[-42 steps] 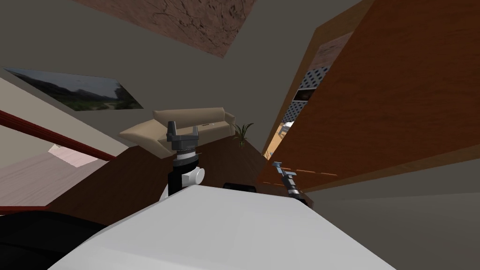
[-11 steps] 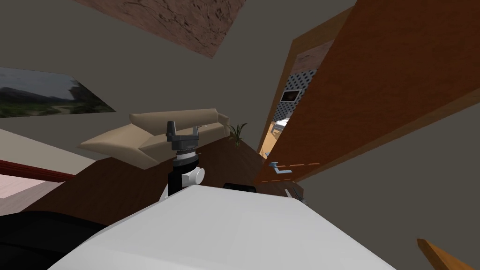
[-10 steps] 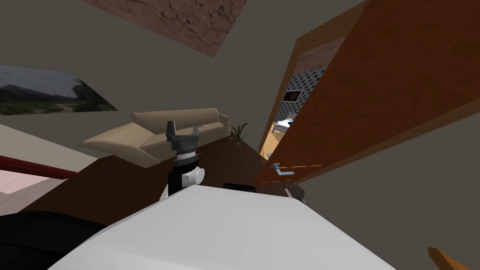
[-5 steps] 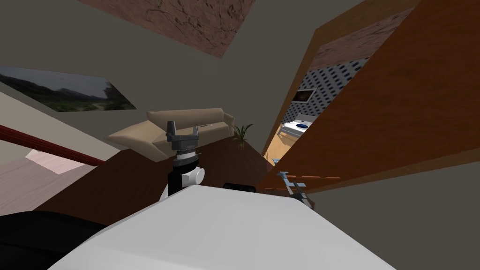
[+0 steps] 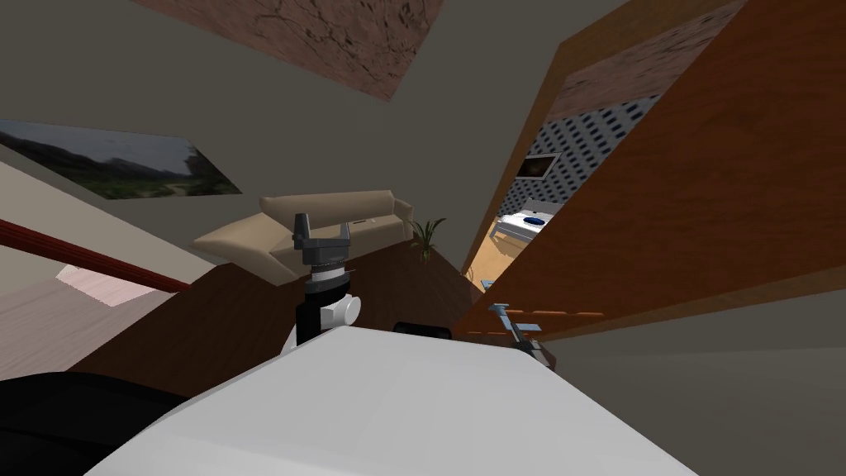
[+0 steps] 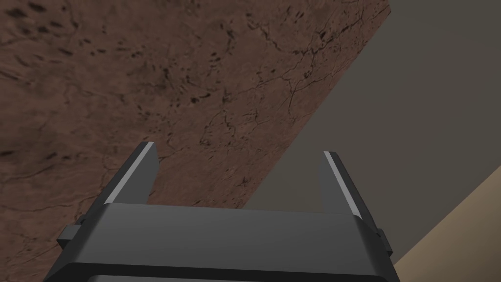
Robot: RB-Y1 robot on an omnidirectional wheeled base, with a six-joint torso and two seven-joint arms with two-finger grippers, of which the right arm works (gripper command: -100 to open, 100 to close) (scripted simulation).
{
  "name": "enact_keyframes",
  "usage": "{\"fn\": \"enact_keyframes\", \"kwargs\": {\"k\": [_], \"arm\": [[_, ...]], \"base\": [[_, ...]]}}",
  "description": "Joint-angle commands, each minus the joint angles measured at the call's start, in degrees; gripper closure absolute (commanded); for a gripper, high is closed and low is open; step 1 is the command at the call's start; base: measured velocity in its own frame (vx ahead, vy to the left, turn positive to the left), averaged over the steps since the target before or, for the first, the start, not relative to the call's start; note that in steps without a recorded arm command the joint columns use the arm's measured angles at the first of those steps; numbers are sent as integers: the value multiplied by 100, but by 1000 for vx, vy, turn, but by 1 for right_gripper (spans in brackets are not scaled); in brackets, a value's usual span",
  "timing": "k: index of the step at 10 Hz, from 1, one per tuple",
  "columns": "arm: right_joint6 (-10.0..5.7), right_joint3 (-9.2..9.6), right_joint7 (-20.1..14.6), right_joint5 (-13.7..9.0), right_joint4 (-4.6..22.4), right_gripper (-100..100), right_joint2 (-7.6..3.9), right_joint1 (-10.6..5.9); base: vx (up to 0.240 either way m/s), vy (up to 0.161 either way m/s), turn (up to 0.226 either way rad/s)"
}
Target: Pull the door open
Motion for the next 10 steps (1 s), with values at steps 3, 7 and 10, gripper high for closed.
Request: {"fn": "enact_keyframes", "kwargs": {"k": [3,7,10], "arm": [[-162,79,11,61,137,100,41,-2],[-502,218,62,173,403,100,108,4],[-671,278,86,222,322,100,133,13]], "base": [[12,12,15],[24,46,43],[8,29,24]]}}
